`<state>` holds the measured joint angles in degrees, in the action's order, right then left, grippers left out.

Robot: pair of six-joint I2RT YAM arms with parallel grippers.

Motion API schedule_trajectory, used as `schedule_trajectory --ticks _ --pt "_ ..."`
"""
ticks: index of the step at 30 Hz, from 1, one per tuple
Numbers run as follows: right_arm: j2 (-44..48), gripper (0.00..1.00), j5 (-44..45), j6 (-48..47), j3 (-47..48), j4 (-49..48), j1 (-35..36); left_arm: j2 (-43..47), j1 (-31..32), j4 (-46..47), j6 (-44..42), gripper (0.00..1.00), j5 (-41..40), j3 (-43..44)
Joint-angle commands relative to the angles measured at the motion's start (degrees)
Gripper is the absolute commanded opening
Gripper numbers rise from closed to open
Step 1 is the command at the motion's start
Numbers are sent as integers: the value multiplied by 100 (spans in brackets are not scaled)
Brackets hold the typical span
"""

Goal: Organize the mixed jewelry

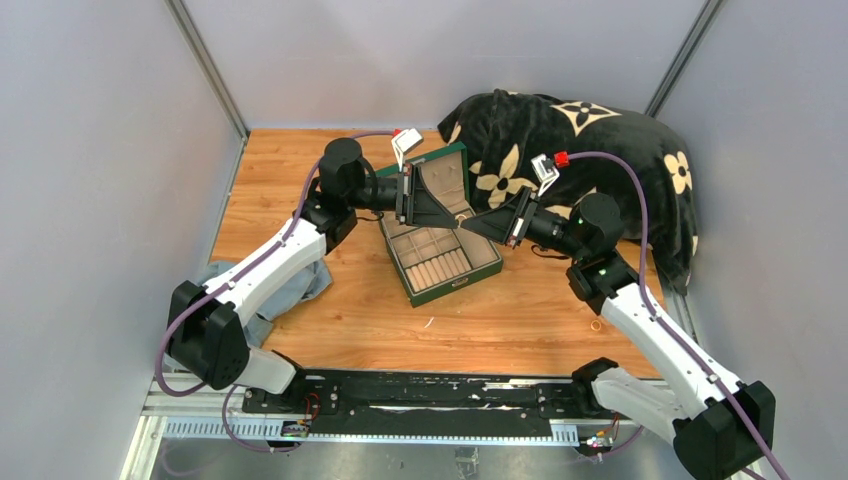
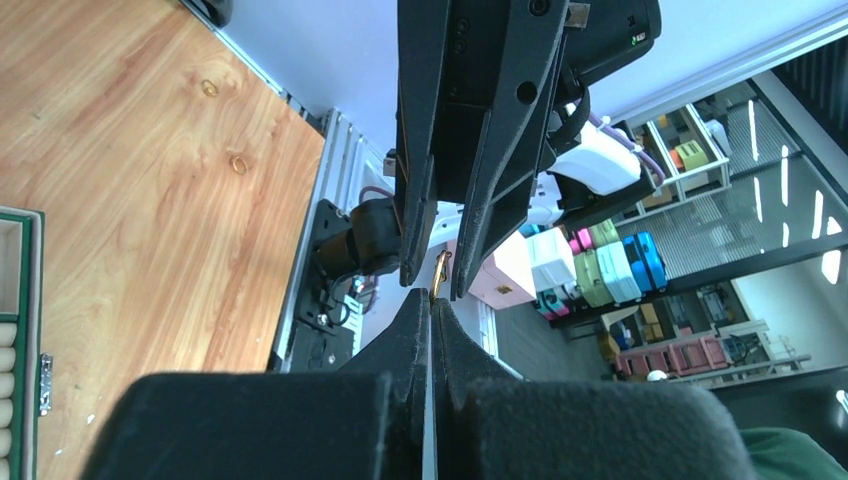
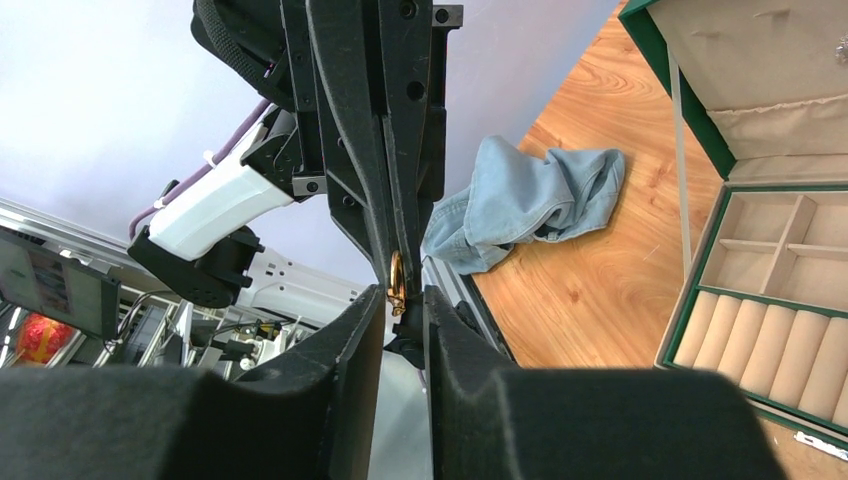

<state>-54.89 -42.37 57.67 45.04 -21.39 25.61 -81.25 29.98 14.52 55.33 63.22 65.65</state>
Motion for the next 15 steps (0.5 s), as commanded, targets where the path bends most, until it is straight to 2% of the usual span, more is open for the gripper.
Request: schedule_trajectory --ticks 1,7,9,13,14,15 --pt "13 24 -52 25 -37 -117 -47 5 -45 112 -7 0 2 -90" --pt "-65 9 -72 45 -29 -195 -47 -32 -46 112 -17 0 -12 -103" --pt "-57 0 -62 22 -39 -150 -47 -31 -45 112 -22 0 -20 -105" --pt "-1 0 34 -76 -31 15 -47 -80 -54 116 -10 1 -47 -121" --pt "22 0 68 -123 -16 102 -45 -105 -61 114 -6 8 -53 -127" --pt "49 0 116 -209 12 256 -51 -117 -76 117 3 21 -55 -137"
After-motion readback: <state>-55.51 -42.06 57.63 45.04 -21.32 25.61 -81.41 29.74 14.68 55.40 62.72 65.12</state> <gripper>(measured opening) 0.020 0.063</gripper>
